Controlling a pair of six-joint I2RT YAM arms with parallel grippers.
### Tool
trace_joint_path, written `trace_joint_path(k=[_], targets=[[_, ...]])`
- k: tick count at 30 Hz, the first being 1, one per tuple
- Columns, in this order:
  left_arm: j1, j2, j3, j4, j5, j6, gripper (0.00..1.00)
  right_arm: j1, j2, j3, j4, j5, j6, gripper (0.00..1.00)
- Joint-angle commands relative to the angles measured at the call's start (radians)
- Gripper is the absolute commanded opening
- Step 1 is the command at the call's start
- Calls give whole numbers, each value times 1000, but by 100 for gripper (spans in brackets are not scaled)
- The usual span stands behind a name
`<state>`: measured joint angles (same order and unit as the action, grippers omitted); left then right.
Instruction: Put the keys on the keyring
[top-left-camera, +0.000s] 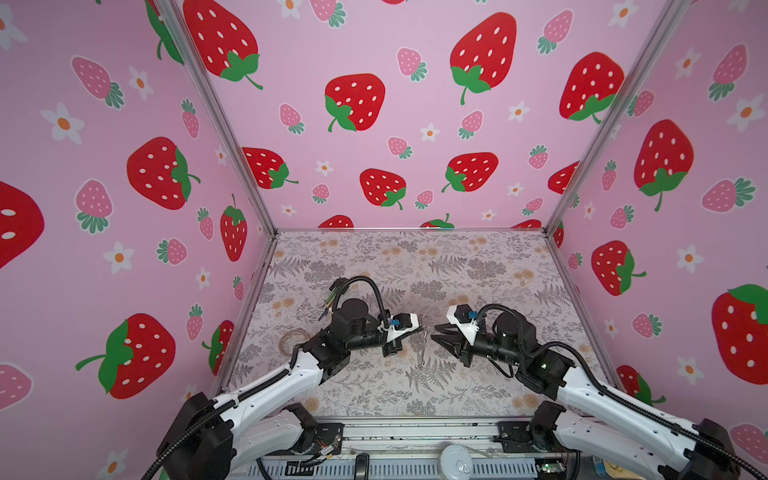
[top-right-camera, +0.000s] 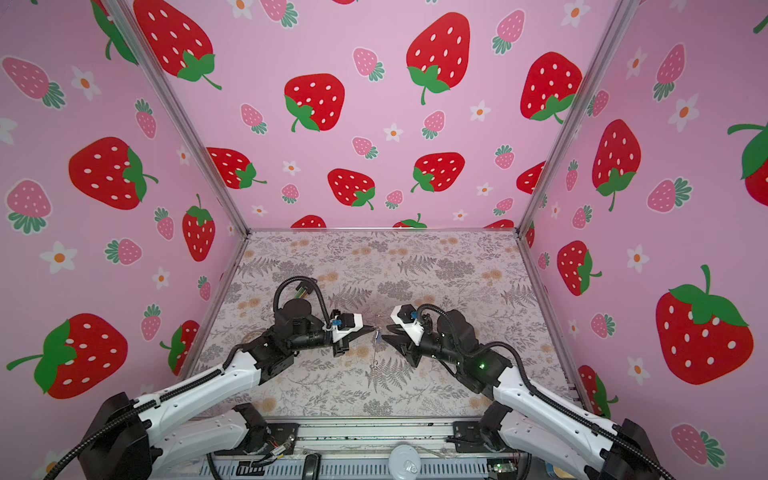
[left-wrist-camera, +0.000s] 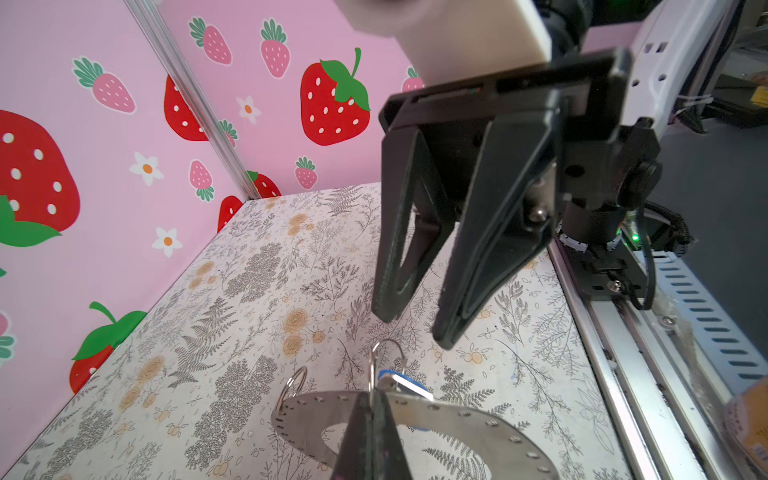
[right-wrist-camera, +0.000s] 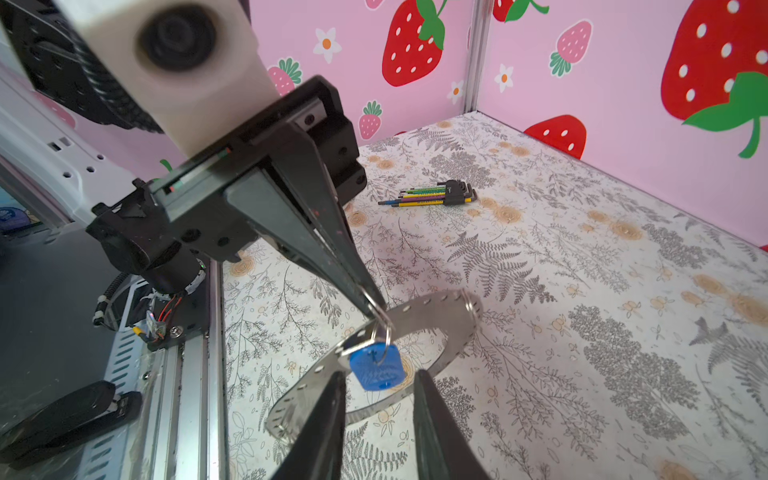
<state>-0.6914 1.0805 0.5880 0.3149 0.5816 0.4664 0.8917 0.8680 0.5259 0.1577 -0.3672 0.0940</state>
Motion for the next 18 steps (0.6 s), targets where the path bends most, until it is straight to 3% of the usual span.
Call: trace_joint_path(k=[1,18], targets=[[-4,-24,18,58,-18,13,0,-2,20,-3,78,-17,77,27],[-15,-30,17,33,-28,55,0,-4,65,31,111,-36,150,27]])
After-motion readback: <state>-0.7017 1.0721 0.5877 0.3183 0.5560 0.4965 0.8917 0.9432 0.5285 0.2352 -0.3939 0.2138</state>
